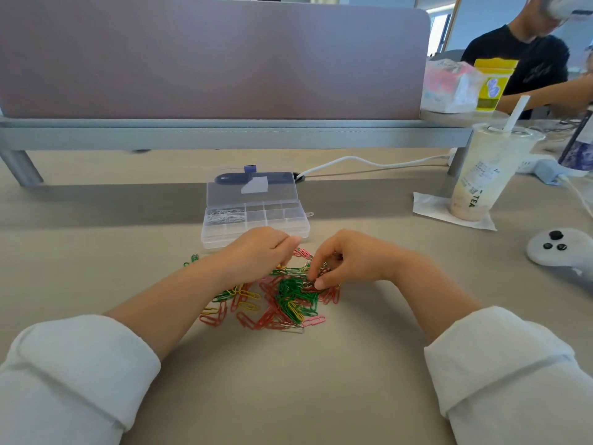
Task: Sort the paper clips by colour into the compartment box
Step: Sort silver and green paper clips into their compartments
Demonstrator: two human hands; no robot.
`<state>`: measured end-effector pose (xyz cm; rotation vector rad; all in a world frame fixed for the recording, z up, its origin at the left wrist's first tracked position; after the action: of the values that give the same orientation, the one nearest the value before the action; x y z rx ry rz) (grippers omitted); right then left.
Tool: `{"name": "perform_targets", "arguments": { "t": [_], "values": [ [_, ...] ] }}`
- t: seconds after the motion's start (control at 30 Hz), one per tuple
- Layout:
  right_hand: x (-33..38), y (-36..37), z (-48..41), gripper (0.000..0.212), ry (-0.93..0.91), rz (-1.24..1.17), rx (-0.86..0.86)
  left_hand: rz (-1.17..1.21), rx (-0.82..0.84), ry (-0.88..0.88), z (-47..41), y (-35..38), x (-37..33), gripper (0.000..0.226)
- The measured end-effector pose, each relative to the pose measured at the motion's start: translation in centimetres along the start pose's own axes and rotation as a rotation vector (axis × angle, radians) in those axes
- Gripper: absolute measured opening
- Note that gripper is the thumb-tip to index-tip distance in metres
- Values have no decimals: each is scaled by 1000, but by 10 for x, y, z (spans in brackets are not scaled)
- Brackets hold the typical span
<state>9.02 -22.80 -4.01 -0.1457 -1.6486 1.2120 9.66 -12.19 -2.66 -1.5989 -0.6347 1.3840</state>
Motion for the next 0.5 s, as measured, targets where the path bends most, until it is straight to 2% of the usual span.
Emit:
{"name": "perform_targets", "arguments": {
  "t": [0.13,0.3,0.4,0.5],
  "values": [
    [1,-4,-2,8,3,70,-41,32,65,19,5,4,-3,25],
    [-5,-5,-2,1,42,155,-37,4,41,7,5,3,-4,28],
    [-9,-5,-3,19,77,172,-34,-78,1,40,4,3,-8,33],
    [-10,-10,-2,25,90,159,-71,-238,-73,88,3,4,-12,29]
  ]
}}
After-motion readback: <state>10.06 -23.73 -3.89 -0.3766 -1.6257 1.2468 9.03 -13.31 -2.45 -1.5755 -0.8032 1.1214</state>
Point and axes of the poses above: each hand's wrist, its own z-axis away from the middle knuckle, its own y-axis out of the palm, x = y × z, the point moved 8 cm from there along -z, towards the middle knuckle, and after that the axes turned 8 degrees about -y, right-handed, at the moved point
